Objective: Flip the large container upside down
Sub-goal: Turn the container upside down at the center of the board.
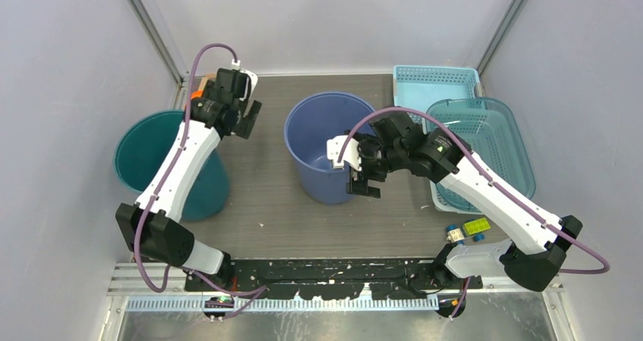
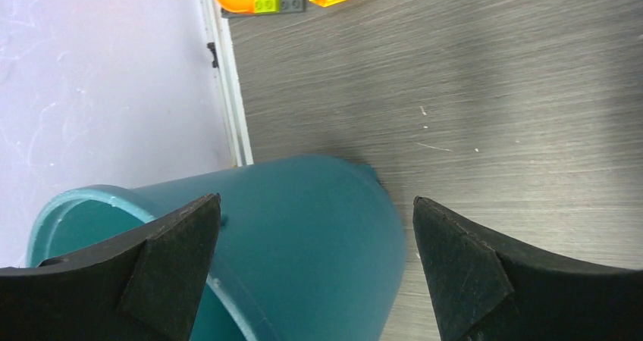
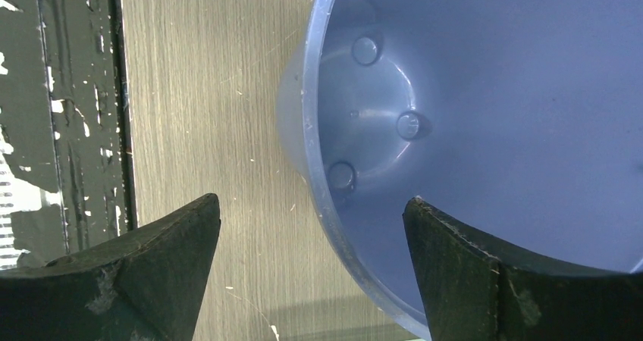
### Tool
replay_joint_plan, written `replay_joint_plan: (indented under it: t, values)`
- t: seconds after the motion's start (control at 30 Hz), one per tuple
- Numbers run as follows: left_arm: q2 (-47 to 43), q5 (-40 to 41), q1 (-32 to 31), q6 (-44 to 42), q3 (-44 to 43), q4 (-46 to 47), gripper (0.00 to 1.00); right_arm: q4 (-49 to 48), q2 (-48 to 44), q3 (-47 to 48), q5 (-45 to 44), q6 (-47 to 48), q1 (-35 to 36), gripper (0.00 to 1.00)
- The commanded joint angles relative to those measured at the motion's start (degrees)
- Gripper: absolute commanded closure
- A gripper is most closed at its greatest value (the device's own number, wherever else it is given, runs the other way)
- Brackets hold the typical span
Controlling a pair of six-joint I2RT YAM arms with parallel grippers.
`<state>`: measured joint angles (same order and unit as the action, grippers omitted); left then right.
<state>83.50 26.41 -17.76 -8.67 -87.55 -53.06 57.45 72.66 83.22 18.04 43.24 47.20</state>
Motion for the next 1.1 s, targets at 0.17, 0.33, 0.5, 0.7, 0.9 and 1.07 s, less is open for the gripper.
replay_joint_plan:
  t: [0.17, 0.33, 0.5, 0.7, 0.9, 1.07]
  values:
    - [-3.72, -13.21, 2.33, -2.94, -4.44, 4.72, 0.00, 0.00, 0.09, 1.00, 0.18, 0.03, 1.40, 0.13]
    - [-3.95, -34.23, 0.55, -3.35, -9.24, 5.81, 0.00, 3.60, 2.89, 5.13, 1.84, 0.36, 2.10, 0.26]
    - [-6.19, -44.91, -0.77, -3.09, -5.34, 10.68, 0.00, 6.47, 6.23, 8.45, 2.72, 0.08, 2.41, 0.45]
    - [-11.95, -50.10, -0.81, -1.69, 4.71, 19.52, 0.00, 8.30, 8.30, 9.27, 3.08, -0.61, 2.39, 0.52]
    - [-16.03, -56.28, -0.81, 1.66, 9.21, 25.10, 0.00, 9.41, 9.22, 10.38, 4.61, -1.42, 2.37, 0.88]
    - [-17.08, -57.20, -0.79, 3.10, 7.89, 25.20, 0.00, 9.82, 9.60, 12.31, 5.56, -2.74, 2.34, 0.99]
